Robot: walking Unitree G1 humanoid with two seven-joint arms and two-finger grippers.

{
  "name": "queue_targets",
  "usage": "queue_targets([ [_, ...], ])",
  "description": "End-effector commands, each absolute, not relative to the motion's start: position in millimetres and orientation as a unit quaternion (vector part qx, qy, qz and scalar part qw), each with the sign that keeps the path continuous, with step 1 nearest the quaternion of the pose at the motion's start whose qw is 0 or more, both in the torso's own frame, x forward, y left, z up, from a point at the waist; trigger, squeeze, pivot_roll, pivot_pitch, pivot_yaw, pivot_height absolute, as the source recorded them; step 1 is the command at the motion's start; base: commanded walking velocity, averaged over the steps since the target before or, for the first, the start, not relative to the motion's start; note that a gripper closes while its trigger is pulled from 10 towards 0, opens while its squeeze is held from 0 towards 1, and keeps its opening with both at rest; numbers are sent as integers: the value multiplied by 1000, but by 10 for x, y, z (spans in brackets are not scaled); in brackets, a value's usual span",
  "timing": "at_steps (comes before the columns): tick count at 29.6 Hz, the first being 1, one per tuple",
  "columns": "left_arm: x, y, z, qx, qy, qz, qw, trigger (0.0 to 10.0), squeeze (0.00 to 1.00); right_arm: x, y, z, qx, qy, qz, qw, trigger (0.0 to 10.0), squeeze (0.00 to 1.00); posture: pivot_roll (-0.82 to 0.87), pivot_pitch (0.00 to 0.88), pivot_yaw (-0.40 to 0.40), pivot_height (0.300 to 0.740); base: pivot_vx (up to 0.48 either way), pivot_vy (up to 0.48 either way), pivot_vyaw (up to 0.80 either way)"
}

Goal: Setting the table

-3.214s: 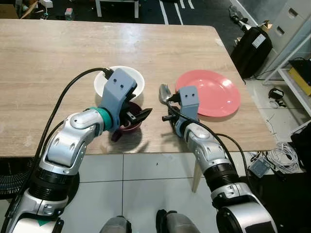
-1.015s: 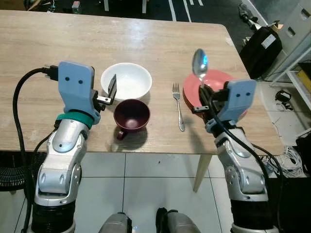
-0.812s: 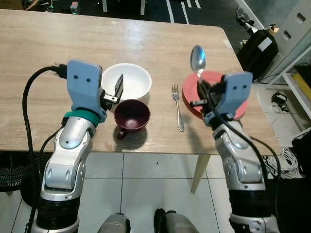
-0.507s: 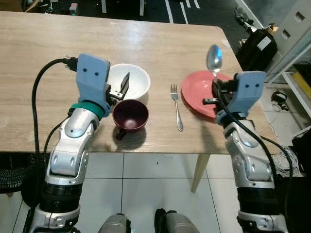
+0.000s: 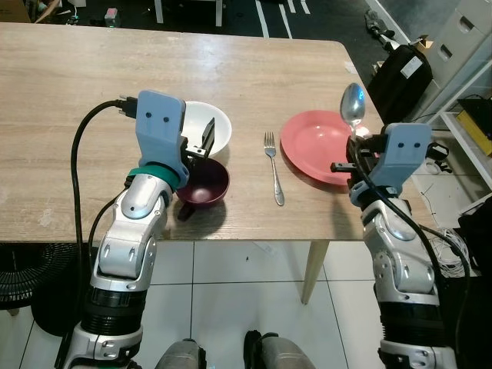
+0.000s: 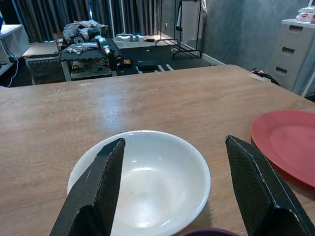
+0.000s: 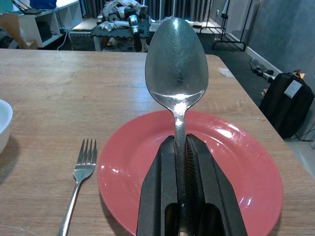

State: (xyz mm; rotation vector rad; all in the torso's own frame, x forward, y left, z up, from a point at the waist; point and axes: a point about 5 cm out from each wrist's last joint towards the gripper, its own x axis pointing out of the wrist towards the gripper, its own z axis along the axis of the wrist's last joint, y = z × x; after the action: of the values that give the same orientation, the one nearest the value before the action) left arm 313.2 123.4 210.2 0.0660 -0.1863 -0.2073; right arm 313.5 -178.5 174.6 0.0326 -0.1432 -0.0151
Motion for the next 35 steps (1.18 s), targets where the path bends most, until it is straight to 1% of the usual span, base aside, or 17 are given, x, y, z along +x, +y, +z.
queue_targets([
  [1, 3149, 1226, 2079, 30, -90, -103, 990, 10000, 0, 3139, -1797, 1719, 22, -69, -13, 997, 10000, 0, 40, 11, -19, 740, 0, 0, 0],
  [10, 3170, 1199, 2096, 31, -97, -103, 990, 10000, 0, 3124, -1817, 1700, 22, -66, -20, 997, 10000, 0, 39, 15, -15, 740, 0, 0, 0],
  [35, 3178, 1189, 2103, 29, -104, -100, 989, 10000, 0, 3133, -1837, 1669, 19, -61, -24, 998, 10000, 0, 40, 17, -15, 740, -368, 0, 0],
])
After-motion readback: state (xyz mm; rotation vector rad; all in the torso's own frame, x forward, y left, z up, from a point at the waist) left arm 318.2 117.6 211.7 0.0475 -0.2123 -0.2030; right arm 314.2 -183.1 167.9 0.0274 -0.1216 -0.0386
